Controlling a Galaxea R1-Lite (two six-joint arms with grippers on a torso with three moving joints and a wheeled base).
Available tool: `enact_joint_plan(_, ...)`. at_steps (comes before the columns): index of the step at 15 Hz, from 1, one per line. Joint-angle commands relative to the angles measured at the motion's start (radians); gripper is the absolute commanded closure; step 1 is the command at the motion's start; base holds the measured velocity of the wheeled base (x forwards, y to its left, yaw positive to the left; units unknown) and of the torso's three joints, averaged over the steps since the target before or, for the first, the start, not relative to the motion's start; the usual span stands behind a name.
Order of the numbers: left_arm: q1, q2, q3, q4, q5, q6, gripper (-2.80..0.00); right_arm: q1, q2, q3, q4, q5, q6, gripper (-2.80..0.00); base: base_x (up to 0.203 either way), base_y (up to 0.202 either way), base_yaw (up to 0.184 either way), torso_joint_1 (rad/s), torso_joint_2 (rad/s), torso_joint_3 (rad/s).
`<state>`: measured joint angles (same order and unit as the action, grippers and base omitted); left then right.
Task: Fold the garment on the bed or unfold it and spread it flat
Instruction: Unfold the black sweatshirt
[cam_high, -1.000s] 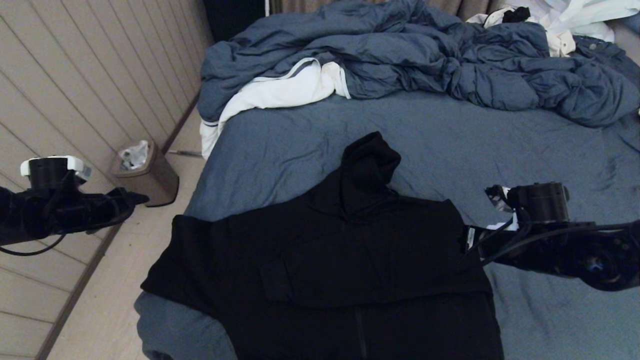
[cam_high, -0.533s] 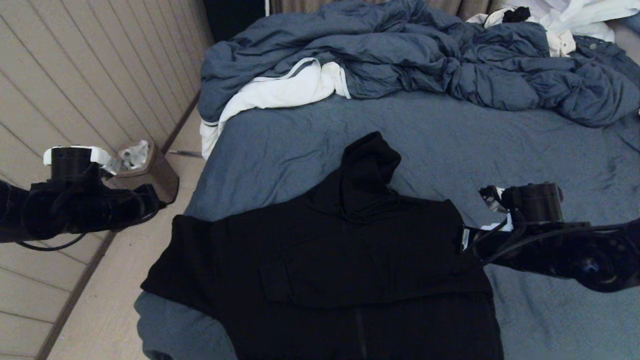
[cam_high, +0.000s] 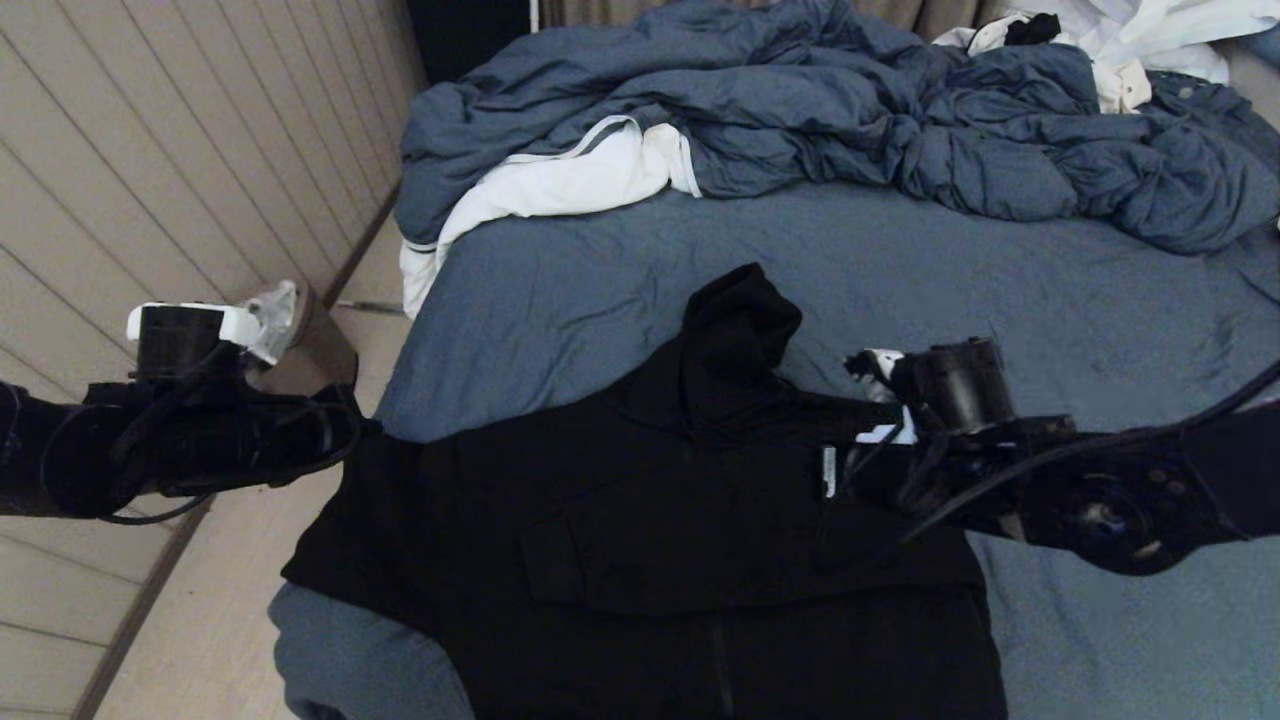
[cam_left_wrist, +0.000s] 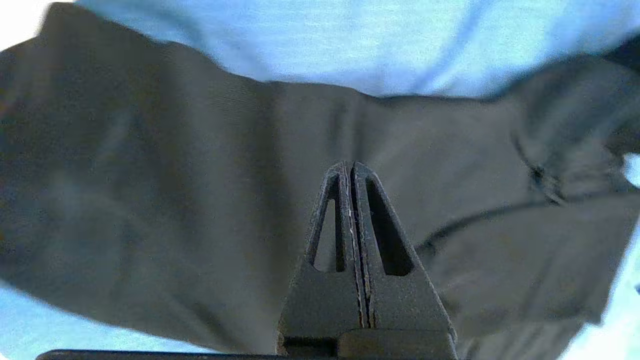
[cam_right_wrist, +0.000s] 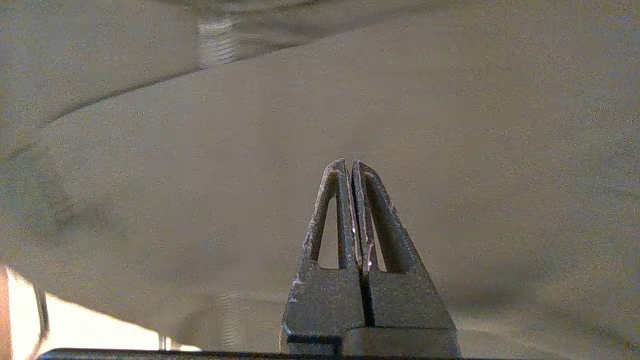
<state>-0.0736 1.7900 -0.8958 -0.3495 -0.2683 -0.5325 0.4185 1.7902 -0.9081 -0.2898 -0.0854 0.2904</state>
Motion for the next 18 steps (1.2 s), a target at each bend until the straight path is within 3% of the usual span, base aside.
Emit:
enact_joint_plan(1,-0.002,-0.024,0.052,-0.057,-0.008,-0.005,0.00,0.126,0.035,-0.126,0.102,-0.049,0.001,0.00,0.000,0.000,0.000,0.000,0.00,0.000)
enact_joint_plan(4,0.006,-0.046,0.113,-0.117,-0.008,-0.007,0.00,0.282,0.119,-0.310,0.291,-0.109,-0.021,0.00,0.000,0.000,0.000,0.000,0.00,0.000)
enact_joint_plan(6,0.006,-0.045,0.115,-0.120,-0.008,-0.007,0.00,0.318,0.211,-0.386,0.362,-0.123,-0.041,0.00,0.000,0.000,0.000,0.000,0.00,0.000)
enact_joint_plan(11,0.006,-0.018,0.121,-0.121,-0.008,-0.004,0.00,0.376,0.366,-0.493,0.379,-0.134,-0.083,0.00,0.000,0.000,0.000,0.000,0.00,0.000)
enact_joint_plan(12,0.006,-0.014,0.121,-0.128,-0.006,-0.004,0.00,0.388,0.382,-0.510,0.379,-0.135,-0.086,-2.80,0.000,0.000,0.000,0.000,0.00,0.000)
enact_joint_plan(18,0.006,-0.010,0.142,-0.162,-0.005,-0.001,0.00,0.414,0.419,-0.558,0.382,-0.137,-0.089,-2.80,0.000,0.000,0.000,0.000,0.00,0.000)
